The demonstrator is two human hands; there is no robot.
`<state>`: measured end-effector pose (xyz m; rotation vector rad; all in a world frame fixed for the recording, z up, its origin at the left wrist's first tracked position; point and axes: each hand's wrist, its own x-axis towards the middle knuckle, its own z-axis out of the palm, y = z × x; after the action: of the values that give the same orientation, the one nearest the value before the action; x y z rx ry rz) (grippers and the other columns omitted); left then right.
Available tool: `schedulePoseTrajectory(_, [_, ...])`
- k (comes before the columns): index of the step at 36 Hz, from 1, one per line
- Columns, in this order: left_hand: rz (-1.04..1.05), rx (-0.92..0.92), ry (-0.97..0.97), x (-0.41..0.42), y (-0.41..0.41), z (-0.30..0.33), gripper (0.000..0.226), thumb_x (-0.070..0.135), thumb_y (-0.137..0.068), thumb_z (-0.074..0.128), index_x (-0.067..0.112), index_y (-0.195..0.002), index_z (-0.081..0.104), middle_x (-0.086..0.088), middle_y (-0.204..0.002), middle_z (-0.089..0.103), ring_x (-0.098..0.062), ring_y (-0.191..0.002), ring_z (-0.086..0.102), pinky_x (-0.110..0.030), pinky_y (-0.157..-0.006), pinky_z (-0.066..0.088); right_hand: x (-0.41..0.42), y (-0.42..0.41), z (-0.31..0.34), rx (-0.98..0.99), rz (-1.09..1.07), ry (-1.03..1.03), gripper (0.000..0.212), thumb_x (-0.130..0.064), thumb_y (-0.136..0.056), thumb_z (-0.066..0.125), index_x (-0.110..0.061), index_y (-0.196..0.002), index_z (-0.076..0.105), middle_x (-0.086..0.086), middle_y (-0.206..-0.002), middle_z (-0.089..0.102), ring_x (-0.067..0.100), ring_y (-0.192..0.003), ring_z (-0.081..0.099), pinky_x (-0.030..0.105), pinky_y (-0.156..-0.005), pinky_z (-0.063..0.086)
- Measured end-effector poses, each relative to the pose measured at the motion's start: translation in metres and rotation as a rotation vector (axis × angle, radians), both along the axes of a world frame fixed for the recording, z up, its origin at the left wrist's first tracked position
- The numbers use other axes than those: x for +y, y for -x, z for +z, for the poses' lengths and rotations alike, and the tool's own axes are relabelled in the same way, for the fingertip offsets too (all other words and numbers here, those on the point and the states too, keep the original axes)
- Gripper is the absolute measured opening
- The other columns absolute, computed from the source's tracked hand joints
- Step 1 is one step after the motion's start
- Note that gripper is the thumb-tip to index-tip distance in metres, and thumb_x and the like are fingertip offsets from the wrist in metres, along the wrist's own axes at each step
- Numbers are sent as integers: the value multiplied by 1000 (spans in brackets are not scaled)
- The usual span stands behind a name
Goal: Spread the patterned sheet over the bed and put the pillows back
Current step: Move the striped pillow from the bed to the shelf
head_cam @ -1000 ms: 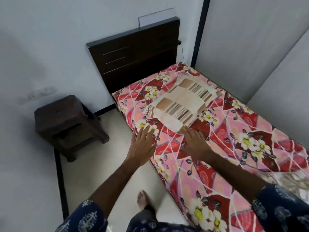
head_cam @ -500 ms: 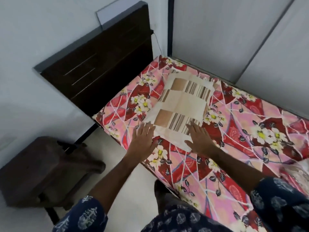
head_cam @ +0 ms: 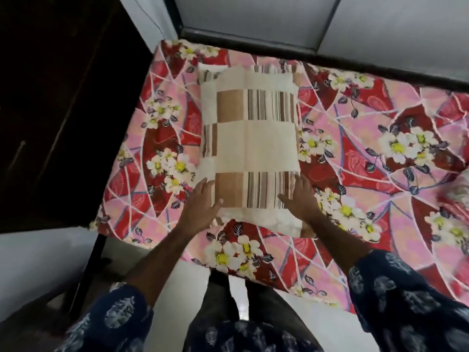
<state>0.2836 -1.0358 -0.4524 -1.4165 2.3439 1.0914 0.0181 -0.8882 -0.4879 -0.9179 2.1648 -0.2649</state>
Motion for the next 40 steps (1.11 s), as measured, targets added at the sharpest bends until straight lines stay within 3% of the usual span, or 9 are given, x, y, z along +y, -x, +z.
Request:
schedulePoseTrajectory(5, [11,67,-6,-63,32,-49,74,38,-99,61,12,-157,24,-14,-163,26,-30,-149,29,-48,-120,30,-16,9,-41,-9,-114,-11,96,-59,-93,58,-4,-157,13,23,-164,15,42,-152,15,57,-121,22])
schedulePoseTrajectory(11, [315,307,-217,-144,70,-118,62,25,-83,74,16,-138,48,-6,-132,62,-23,-119,64,-39,-96,56,-70,34,-78,-205,-410,115,119,-89,-63,60,-13,-148,26,14,-147,39,34,-135,42,60,-107,44])
schedulePoseTrajectory(13, [445,401,-334,-162,80,-133,59,13,-87,76,12,-138,48,-7,-129,66,-22,-112,70,-36,-84,61,-88,39,-84,-376,-568,225,116,-80,-57,76,-14,-140,30,9,-141,47,29,-128,53,53,-100,53])
schedulePoseTrajectory(16, [506,431,-437,-180,87,-151,75,36,-77,86,16,-139,49,-2,-129,68,-16,-111,70,-39,-88,61,-107,47,-88,-519,-719,337,97,-55,-66,87,-15,-132,29,7,-136,54,23,-119,62,44,-95,58])
schedulePoseTrajectory(21, [533,393,-466,-186,90,-152,72,46,-68,90,27,-128,54,10,-120,70,-10,-108,69,-33,-91,56,-111,49,-67,-571,-770,382,51,-29,-81,84,-14,-123,60,5,-120,73,19,-103,73,40,-90,60])
schedulePoseTrajectory(25, [696,349,-608,-194,80,-144,90,64,-50,94,22,-124,64,2,-115,75,-21,-104,73,-45,-95,58,-103,35,-29,-658,-745,399,51,-23,-87,76,-12,-133,58,3,-119,73,19,-107,72,30,-80,61])
schedulePoseTrajectory(29, [733,370,-729,-174,75,-104,53,42,-76,87,20,-120,68,-4,-116,75,-21,-103,73,-40,-93,59,-82,6,8,-714,-790,394,41,-27,-95,67,-16,-133,57,0,-117,74,17,-106,72,27,-79,59])
schedulePoseTrajectory(34, [668,406,-714,-146,55,-73,93,54,-53,94,24,-134,59,-3,-122,72,-24,-109,71,-49,-93,59,-31,-33,49,-699,-929,317,37,-28,-89,74,-20,-124,63,-1,-110,77,15,-97,74,25,-74,59])
schedulePoseTrajectory(40, [519,440,-770,-83,35,-18,56,22,-81,84,23,-132,59,-3,-120,73,-23,-108,71,-41,-86,59,58,-80,99,-693,-1036,295,25,-18,-86,76,-21,-107,62,-2,-100,74,13,-87,73,25,-71,58])
